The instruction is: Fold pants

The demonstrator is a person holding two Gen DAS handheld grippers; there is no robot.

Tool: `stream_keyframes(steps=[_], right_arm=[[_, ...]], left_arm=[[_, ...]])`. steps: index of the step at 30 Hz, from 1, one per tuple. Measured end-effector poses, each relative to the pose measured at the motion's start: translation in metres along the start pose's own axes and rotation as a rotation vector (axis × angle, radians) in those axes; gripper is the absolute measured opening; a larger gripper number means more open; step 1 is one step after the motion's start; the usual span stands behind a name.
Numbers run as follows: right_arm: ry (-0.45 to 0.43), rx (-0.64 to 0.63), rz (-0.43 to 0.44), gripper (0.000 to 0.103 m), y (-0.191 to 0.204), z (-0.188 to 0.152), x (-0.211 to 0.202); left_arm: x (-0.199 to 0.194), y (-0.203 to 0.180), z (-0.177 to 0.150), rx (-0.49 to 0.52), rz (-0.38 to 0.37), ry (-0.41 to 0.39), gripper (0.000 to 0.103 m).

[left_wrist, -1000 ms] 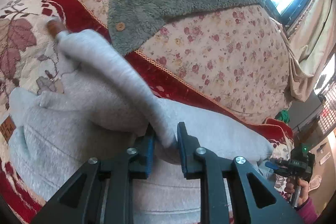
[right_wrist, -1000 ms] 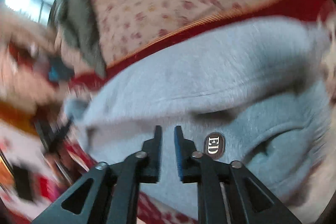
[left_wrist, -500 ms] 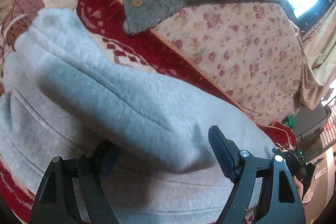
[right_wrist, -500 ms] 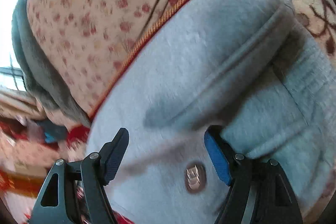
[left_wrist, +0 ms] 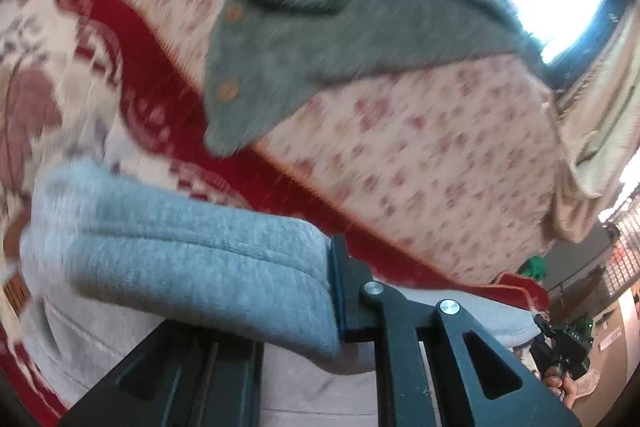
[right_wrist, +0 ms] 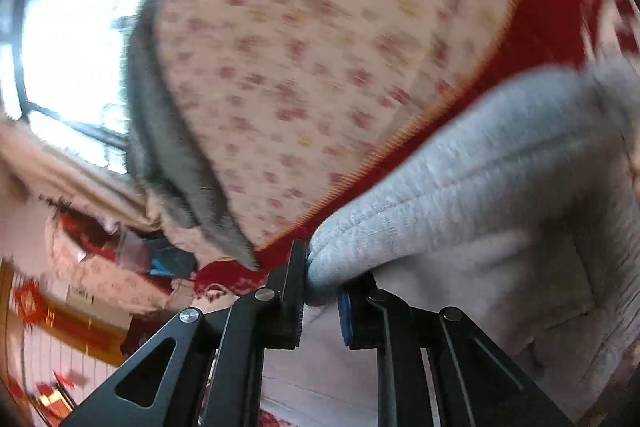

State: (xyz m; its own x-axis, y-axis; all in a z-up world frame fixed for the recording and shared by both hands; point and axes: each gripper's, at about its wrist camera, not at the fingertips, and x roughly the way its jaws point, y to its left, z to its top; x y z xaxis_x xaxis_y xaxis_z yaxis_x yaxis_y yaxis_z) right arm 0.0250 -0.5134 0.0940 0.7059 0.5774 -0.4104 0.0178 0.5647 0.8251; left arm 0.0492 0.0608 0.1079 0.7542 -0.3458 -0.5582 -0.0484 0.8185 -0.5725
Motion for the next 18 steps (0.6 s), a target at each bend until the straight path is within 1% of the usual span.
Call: stream_keyframes(steps=[2,4,6,8,10,11,12,14,15,16,17,18], right_arm=[[-0.017,-0.055,0.013,0.015,0.023,-0.002,-0.016],[-0.019,-0.11,0.01,0.015,0.039,-0.015,-0.036],[0.001,-0.142,0.007,0.015,0.043,-0.038,-0.053],[0.033,-0.157,-0.02,0.015,0.038,-0.061,-0.06],[0.074,-0.168,-0.058,0.015,0.022,-0.093,-0.063],[0.099,-0.174,-0.091,0.015,0.011,-0.108,-0.059],[0.138,-0.162,-0.132,0.015,-0.006,-0.123,-0.051],[0.199,-0.106,-0.188,0.015,-0.036,-0.141,-0.035],[0.222,-0.091,-0.248,0.015,-0.056,-0.15,-0.026],[0.229,-0.084,-0.268,0.015,-0.064,-0.153,-0.022],[0.228,-0.045,-0.246,0.015,-0.072,-0.154,-0.022],[0.224,-0.016,-0.225,0.014,-0.075,-0.153,-0.025]], left_arm=[[-0.012,-0.006,0.003,0.027,-0.02,-0.017,0.012],[-0.025,-0.003,-0.002,0.057,-0.035,-0.017,0.012],[-0.036,0.006,-0.013,0.075,-0.033,0.001,0.012],[-0.043,0.018,-0.032,0.105,-0.013,0.032,0.012],[-0.043,0.032,-0.055,0.153,0.027,0.079,0.012],[-0.038,0.04,-0.069,0.167,0.049,0.12,0.012],[-0.034,0.047,-0.079,0.167,0.064,0.148,0.012],[-0.025,0.061,-0.099,0.161,0.092,0.205,0.012],[-0.022,0.066,-0.105,0.163,0.105,0.216,0.012],[-0.022,0.071,-0.109,0.151,0.105,0.223,0.012],[-0.023,0.076,-0.112,0.134,0.094,0.222,0.012],[-0.025,0.079,-0.113,0.121,0.08,0.218,0.016]])
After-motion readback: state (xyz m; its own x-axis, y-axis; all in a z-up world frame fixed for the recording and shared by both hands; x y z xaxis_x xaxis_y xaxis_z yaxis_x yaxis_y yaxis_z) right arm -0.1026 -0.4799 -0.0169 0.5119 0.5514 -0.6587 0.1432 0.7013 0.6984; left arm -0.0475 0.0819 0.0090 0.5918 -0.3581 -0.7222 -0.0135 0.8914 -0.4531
